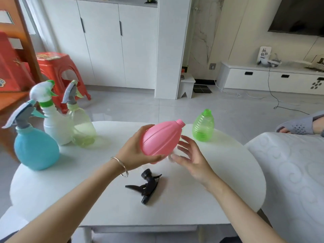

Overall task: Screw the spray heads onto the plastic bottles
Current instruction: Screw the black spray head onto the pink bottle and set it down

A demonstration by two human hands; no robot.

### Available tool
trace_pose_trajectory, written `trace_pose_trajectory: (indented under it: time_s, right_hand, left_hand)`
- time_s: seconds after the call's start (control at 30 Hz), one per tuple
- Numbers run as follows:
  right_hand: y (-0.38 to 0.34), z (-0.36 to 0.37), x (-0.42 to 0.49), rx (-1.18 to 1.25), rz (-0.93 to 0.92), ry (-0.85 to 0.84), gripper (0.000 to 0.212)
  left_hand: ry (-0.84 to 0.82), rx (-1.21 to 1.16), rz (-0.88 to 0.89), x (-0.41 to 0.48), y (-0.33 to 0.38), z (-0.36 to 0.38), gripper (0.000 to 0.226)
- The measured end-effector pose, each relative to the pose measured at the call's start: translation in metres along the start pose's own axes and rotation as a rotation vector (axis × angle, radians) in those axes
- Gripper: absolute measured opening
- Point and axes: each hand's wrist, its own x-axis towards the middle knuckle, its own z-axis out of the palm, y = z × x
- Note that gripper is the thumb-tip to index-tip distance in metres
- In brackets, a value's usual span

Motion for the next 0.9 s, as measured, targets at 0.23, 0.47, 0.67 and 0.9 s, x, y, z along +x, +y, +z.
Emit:
trace_pose_trajectory:
  time_s: [0.23, 0.47, 0.67, 0.9]
  right_hand:
    - [0.028, 0.035, -0.01, -0.389, 0.017, -0.282, 0.064]
    - [0.031, 0.058, -0.014, -0.569, -0.064, -0.419, 0.072]
    - [0.026, 0.072, -0.013, -0.793, -0.156, -0.426, 0.077]
    - [0.004, 0.064, -0.004, -0.296, -0.018, -0.327, 0.049]
  left_hand:
    - [0.047, 0.023, -0.107, -0.053, -0.047, -0.053, 0.09]
    - [0.148, -0.018, -0.077, -0.066, -0.047, -0.067, 0.084]
    - [0.193, -0.039, -0.088, -0.069, -0.045, -0.074, 0.086]
    - [0.374, -0.086, -0.175, -0.071, -0.046, -0.094, 0.097]
